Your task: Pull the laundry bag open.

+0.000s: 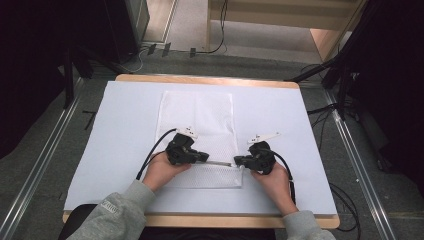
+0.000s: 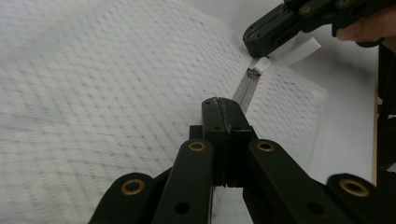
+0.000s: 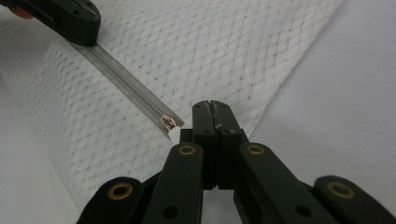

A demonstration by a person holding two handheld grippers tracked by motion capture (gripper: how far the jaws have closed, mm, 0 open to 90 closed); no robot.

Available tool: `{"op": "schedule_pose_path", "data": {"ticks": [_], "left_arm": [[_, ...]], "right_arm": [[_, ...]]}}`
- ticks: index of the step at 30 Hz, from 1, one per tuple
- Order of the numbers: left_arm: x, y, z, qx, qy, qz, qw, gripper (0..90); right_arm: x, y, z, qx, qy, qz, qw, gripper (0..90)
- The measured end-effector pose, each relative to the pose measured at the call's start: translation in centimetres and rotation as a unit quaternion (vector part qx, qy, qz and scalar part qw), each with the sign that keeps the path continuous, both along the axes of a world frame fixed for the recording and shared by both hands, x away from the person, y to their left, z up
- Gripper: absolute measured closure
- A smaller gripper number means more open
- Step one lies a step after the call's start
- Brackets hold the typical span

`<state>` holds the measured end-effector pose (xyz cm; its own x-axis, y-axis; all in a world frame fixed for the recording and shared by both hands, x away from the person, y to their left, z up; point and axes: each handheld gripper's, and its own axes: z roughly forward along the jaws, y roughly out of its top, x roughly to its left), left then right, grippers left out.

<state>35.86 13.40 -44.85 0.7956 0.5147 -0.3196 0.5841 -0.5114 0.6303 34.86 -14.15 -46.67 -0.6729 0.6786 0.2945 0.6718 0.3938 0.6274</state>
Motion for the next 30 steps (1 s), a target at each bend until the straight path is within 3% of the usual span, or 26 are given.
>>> {"op": "schedule_pose_path", "data": {"ticks": [6, 8, 18, 27, 30], "left_arm": [[0.1, -0.4, -1.5, 0.020, 0.012, -0.003, 0.9997, 90.0], [0.3, -0.2, -1.7, 0.015, 0.018, -0.001, 0.9997, 90.0], [0.1, -0.2, -1.7, 0.018, 0.005, -0.006, 0.9998, 90.0], [0.3, -0.2, -1.6, 0.019, 0.013, -0.006, 0.9997, 89.5], [0.3, -0.1, -1.4, 0.015, 0.012, -0.004, 0.9998, 87.3]], "right_arm": [[-0.2, 0.0, -0.2, -0.002, 0.000, -0.002, 1.0000, 90.0], [-0.3, 0.0, -0.3, -0.003, 0.004, -0.002, 1.0000, 90.0], [-1.1, 0.5, -0.3, 0.002, 0.008, 0.007, 0.9999, 90.0], [-1.6, 2.0, -0.1, 0.002, -0.005, 0.025, 0.9997, 90.0], [-1.6, 2.1, 0.1, 0.001, -0.019, 0.025, 0.9995, 90.0]]}}
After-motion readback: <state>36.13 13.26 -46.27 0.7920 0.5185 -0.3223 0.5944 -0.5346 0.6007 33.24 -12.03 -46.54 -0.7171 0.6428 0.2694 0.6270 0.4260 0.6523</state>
